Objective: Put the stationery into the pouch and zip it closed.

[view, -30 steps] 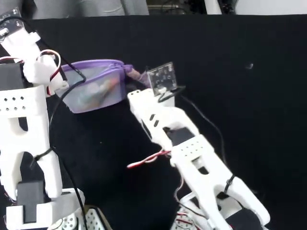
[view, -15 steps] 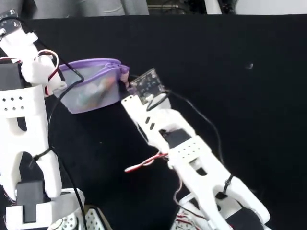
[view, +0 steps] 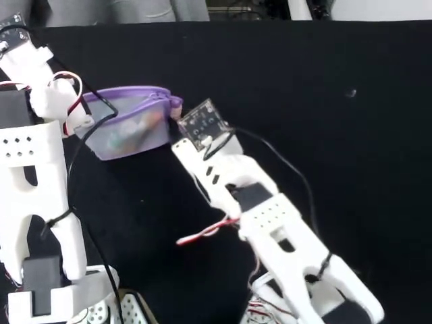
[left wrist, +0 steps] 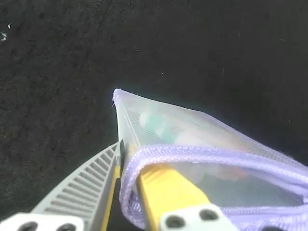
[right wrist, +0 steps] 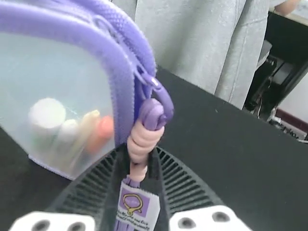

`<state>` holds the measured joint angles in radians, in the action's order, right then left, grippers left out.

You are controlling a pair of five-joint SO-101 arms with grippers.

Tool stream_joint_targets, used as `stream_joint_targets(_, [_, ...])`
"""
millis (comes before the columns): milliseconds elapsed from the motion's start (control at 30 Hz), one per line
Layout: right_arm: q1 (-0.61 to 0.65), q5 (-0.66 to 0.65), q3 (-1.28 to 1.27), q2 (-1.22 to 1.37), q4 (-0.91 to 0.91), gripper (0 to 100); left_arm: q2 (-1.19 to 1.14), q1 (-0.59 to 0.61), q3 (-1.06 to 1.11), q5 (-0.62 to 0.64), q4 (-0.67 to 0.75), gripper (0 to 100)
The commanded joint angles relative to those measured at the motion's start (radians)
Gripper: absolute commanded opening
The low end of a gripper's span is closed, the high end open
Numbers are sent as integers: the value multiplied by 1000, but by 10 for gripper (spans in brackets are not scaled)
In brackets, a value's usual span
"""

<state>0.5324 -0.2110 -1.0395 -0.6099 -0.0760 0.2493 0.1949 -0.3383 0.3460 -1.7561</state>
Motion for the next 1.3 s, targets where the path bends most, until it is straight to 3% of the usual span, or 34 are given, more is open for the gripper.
stream_joint_targets(0, [29, -14, 48, -209, -169, 11, 17, 8, -5, 3, -2, 30])
stream_joint_targets(167, [83, -12, 81, -394, -361, 11, 17, 8, -4, 3, -2, 30])
stream_joint_targets(300, [152, -12, 142, -381, -459, 11, 17, 8, -2, 2, -2, 30])
stream_joint_targets(533, [133, -12, 214, -243, -479, 11, 17, 8, -1, -2, -2, 30])
stream_joint_targets(767, [71, -12, 291, -197, -517, 11, 17, 8, -12, -92, 11, 31])
stream_joint_targets(1033, [71, -12, 496, -193, -686, 11, 17, 1, -12, -91, 14, 284])
stream_joint_targets(1267, [69, -12, 671, -174, -769, 11, 17, 10, -96, -91, 83, 318])
